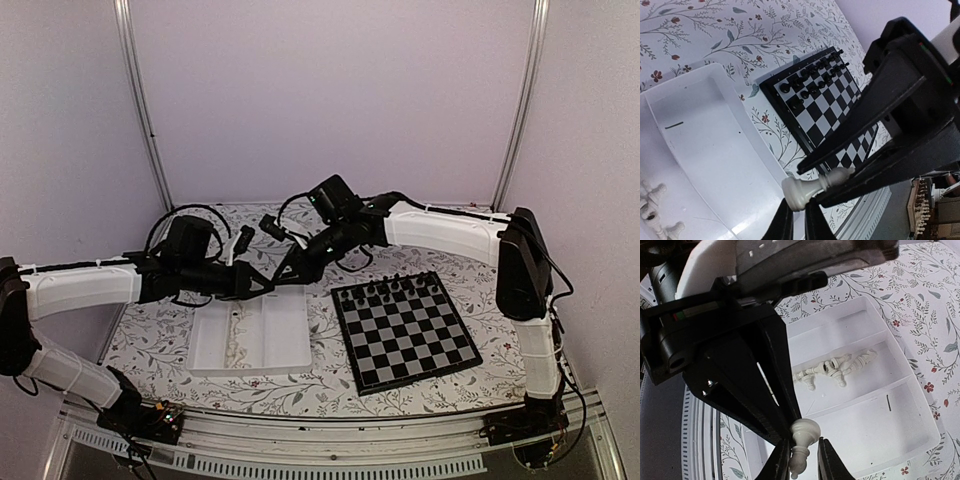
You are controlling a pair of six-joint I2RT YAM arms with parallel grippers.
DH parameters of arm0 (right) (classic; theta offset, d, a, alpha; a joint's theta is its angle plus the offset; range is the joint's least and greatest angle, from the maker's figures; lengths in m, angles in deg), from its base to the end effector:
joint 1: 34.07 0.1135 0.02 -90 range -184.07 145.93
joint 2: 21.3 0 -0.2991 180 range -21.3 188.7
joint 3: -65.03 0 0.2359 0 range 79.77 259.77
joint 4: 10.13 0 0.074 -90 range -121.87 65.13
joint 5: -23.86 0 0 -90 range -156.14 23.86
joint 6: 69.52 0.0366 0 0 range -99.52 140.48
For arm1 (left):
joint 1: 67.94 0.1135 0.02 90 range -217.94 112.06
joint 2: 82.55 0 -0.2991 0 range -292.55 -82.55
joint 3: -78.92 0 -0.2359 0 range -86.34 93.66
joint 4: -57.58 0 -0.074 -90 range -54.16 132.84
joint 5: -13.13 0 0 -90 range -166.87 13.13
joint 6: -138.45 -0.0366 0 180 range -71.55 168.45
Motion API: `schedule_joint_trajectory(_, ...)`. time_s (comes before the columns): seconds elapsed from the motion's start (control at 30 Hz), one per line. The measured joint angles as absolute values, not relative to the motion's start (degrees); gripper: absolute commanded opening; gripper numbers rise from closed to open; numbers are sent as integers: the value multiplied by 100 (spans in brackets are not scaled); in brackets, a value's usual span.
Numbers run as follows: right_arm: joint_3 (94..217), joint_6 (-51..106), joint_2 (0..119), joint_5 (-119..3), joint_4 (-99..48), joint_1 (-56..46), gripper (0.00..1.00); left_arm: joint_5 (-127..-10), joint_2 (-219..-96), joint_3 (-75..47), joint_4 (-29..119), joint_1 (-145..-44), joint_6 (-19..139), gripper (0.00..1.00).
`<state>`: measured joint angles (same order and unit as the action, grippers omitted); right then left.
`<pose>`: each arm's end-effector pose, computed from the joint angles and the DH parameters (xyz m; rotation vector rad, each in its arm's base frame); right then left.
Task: Set up the chess pieces on the board
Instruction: Place the chess piece on the chessboard.
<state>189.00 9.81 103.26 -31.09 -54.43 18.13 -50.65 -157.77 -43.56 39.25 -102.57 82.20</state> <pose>0.2894 0.4073 0.2840 -1.5240 1.8882 1.0647 0.2005 -0.1581 0.2681 0.2981 2.3584 -1.1302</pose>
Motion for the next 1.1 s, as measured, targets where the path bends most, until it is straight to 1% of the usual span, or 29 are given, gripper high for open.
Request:
schedule_joint_trajectory(0.07, 18900, 1018, 10334, -3103, -5445, 1816, 17, -5074, -15777, -4356, 3920, -10281, 8229, 11)
schedule_joint_trajectory(0.2, 18902, 1044, 10334, -3087, -5447, 1820, 8, -5078, -15779, -4356, 3920, -10290, 8238, 11)
schedule_joint_trajectory(0.27, 18902, 1042, 10334, -3096, -5447, 1822, 4, -5078, -15779, -4356, 3914, -10303, 8238, 16)
schedule_joint_trajectory(0.33, 18902, 1042, 10334, -3092, -5465, 1822, 1, -5098, -15786, -4356, 3914, -10312, 8231, 25)
schedule_joint_trajectory(0.5, 18834, 845, 10280, -3168, -5522, 1816, 0, -5282, -15805, -4351, 3789, -10321, 8155, 41)
schedule_joint_trajectory(0.57, 18565, 710, 10094, -3284, -5443, 1800, 0, -5308, -15805, -4319, 3702, -10354, 8057, 43)
schedule_joint_trajectory(0.67, 17936, 458, 9596, -3555, -5509, 1713, 0, -5380, -15766, -4209, 3507, -10415, 7860, 44)
schedule_joint_trajectory(0.9, 16202, -355, 7757, -4357, -5834, 1256, 0, -5964, -15639, -3965, 2904, -10419, 7165, 44)
schedule_joint_trajectory(1.0, 15424, -742, 6914, -4646, -6121, 1149, 0, -6302, -15639, -3774, 2618, -10406, 6887, 44)
schedule_joint_trajectory(1.1, 14884, -1059, 6407, -4746, -6545, 1138, 0, -6534, -15643, -3635, 2451, -10395, 6693, 44)
